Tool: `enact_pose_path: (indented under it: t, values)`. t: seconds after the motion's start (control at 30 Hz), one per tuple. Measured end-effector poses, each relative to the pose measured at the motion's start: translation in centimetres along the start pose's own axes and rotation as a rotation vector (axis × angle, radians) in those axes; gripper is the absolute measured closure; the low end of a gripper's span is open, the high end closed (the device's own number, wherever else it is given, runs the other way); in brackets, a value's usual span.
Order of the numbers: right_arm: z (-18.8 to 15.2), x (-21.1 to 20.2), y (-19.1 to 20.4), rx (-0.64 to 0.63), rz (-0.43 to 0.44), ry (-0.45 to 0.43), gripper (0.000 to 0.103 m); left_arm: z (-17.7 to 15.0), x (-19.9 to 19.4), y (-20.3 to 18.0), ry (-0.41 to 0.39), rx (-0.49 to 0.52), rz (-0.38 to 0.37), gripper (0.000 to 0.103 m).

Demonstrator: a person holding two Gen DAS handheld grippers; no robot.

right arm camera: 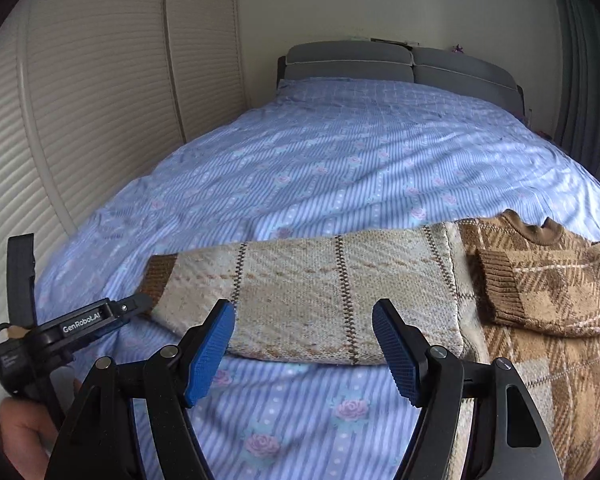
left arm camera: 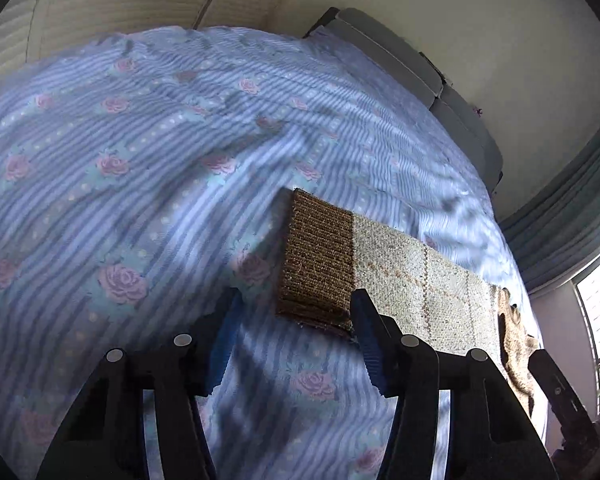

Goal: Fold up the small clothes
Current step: 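Grasp the cream sleeve cuff with the left gripper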

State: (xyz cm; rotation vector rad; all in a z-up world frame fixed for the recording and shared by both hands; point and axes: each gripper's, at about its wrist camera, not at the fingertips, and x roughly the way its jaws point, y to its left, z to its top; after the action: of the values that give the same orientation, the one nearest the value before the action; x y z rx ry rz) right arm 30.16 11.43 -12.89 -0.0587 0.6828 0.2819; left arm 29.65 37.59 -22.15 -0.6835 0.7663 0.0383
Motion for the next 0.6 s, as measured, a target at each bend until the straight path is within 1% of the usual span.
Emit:
enact_pose_path:
  t: [0.1,0.13,0.17,0.23,0.27,0.33,0.47,0.6]
  values:
    - [0.2,0.3,-0.5,0.012,-0.016,0.007,0.031,0.2,0.6,-0.1,0.011,-0.024,-0.043,0.049]
    - [0.2,0.5,-0.8,0.023,-0.017,0.012,0.031,0.2,0.9,-0.3,0.016,-0.027,-0.051,0.051]
    - [0.3,0.6,-1.1,0.035,-0.018,0.019,0.031,0.3,1.2,-0.5,0.024,-0.029,-0.054,0.059]
    - [0.3,0.8,-1.8,0.053,-0.022,0.028,0.031,0.4,1.6,-0.5,0.035,-0.05,-0.052,0.07]
    - [0.3,0.8,-2.0,0.057,-0.025,0.031,0.031,0.5,1.7,-0.5,0.04,-0.066,-0.063,0.076]
    - [0.3,0.6,-2.4,0.059,-0.033,0.032,0.031,0.5,1.5,-0.6,0.039,-0.082,-0.079,0.081]
    - [0.5,-0.3,-3.7,0.079,-0.034,0.03,0.031,0.3,-0.4,-2.7,-0.003,-0.029,-0.047,0.083]
    - [0.5,-2.4,-5.7,0.091,-0.035,0.008,0.031,0.5,-3.4,-7.0,-0.073,0.059,-0.044,0.083]
